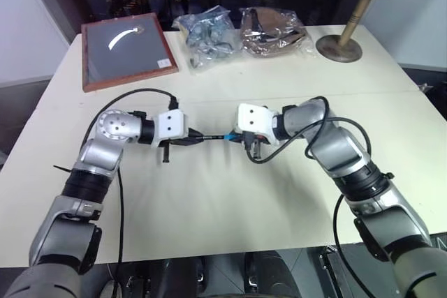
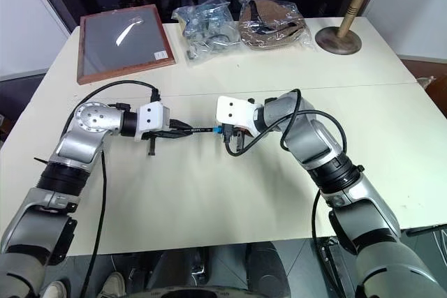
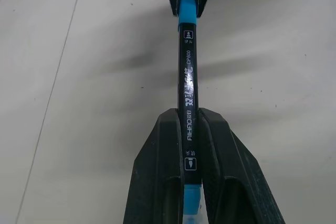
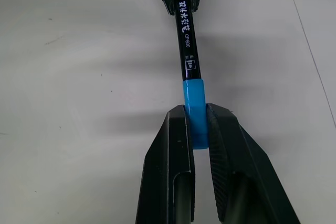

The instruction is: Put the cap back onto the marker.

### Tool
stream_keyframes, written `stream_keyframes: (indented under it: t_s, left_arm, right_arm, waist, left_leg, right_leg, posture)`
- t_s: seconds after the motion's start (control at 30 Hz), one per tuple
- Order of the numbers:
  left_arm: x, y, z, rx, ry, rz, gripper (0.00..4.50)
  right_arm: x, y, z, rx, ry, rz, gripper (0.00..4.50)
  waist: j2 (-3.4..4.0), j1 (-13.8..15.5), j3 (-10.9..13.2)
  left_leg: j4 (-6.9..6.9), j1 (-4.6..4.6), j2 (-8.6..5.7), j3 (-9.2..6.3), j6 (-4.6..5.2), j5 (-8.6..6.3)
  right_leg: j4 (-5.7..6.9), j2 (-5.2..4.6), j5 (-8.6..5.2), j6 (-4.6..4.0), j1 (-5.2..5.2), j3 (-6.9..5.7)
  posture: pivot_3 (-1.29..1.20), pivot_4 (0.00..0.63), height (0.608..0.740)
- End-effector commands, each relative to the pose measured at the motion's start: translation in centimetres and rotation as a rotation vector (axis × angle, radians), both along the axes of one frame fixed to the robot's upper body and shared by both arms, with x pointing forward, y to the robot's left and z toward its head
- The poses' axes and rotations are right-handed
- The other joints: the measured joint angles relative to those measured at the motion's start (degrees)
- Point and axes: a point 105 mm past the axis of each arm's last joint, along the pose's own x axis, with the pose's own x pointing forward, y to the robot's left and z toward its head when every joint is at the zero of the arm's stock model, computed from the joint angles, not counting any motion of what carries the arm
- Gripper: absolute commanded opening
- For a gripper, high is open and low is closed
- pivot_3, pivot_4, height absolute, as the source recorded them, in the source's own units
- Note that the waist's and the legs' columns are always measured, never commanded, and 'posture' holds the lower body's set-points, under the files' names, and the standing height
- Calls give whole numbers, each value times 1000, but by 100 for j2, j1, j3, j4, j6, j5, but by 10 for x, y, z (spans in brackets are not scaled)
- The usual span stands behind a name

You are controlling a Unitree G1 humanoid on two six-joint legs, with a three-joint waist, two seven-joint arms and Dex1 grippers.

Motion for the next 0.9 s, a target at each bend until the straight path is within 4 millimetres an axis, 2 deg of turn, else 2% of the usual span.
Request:
stream_keyframes:
  t_s: [0.03,0.2,0.47,0.7,0.9]
  left_arm:
    - [-4,-20,27,-103,-93,-50,0]
    - [-5,-28,29,-91,-111,-89,0]
    - [-5,-39,34,-108,-116,-114,0]
    - [-5,-20,24,-96,-81,-48,0]
    - [-9,-3,18,-102,-65,25,0]
  right_arm:
    - [-19,29,14,82,-12,143,53]
    - [-30,49,16,104,-9,209,53]
    - [-32,55,19,110,-13,230,53]
    - [-20,36,16,78,-30,169,53]
    - [-8,11,12,36,-49,112,53]
  waist:
    - [0,0,0]
    - [0,-5,0]
    - [0,-1,0]
    - [0,-3,0]
    - [0,-3,0]
  left_leg:
    - [0,0,0,0,0,0]
    - [0,0,0,0,0,0]
    - [0,0,0,0,0,0]
    - [0,0,0,0,0,0]
    - [0,0,1,0,0,0]
  right_leg:
    - [0,0,0,0,0,0]
    - [0,0,0,0,0,0]
    - [0,0,0,0,0,0]
    - [0,0,0,0,0,0]
    - [0,-1,0,0,0,0]
  posture:
    - [0,150,740]
    - [0,150,740]
    - [0,150,740]
    - [0,150,740]
    - [0,150,740]
